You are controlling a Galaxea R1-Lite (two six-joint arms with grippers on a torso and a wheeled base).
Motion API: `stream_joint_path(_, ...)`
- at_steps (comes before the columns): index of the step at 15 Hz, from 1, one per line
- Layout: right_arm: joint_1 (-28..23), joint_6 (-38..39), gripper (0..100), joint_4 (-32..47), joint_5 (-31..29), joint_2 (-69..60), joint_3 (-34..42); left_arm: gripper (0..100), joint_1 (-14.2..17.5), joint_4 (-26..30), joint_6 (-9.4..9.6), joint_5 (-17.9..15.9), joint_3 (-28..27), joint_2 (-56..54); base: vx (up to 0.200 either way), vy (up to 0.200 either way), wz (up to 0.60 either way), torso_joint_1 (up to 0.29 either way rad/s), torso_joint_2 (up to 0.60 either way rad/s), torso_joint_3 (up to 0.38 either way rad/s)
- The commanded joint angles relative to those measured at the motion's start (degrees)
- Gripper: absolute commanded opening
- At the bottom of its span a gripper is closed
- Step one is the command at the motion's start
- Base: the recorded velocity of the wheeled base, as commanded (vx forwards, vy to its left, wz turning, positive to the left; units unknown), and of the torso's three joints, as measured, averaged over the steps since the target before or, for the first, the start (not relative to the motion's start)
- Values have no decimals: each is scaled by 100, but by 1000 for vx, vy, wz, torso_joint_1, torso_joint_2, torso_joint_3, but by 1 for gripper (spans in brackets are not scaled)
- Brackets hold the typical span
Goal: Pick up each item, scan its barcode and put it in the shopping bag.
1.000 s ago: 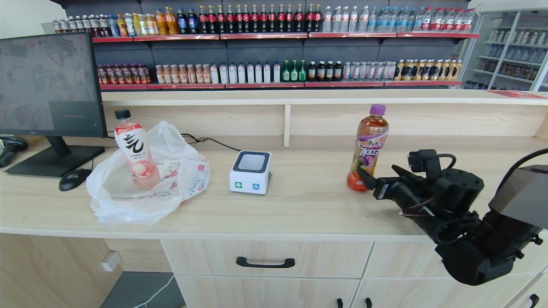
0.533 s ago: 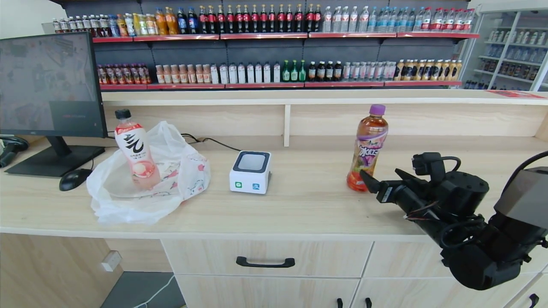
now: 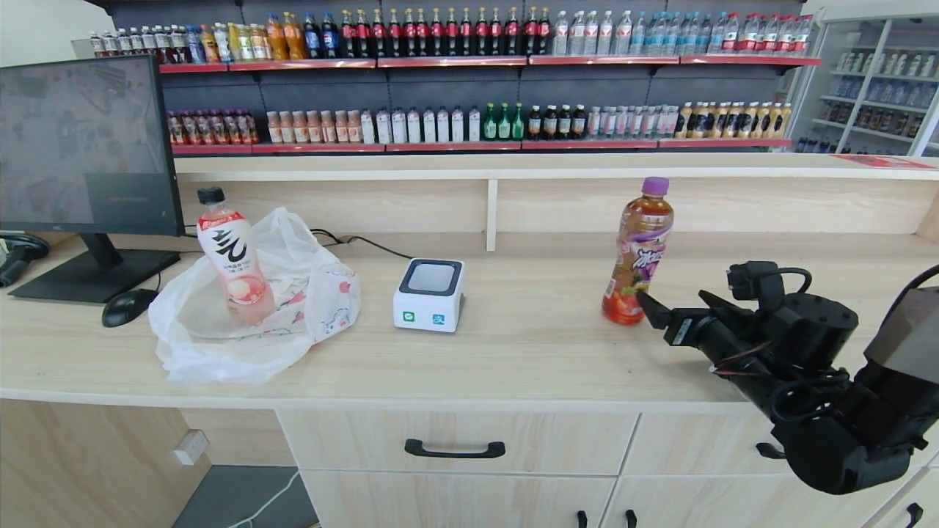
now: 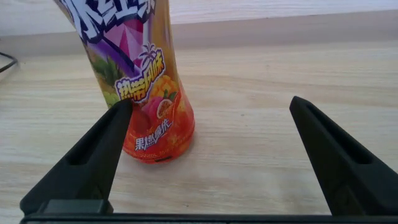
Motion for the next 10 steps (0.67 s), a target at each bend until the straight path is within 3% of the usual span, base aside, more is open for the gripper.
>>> stream_joint_path(1,-23,-1,100,-6,-2,-20,17,0,-9,-2,-1,0,0,-2,0,0,0,0,0,0)
stream_joint_path(10,-181,17,100,-6,-2,-64,34,0,0,-2,-1,0,0,-2,0,0,0,0,0,0)
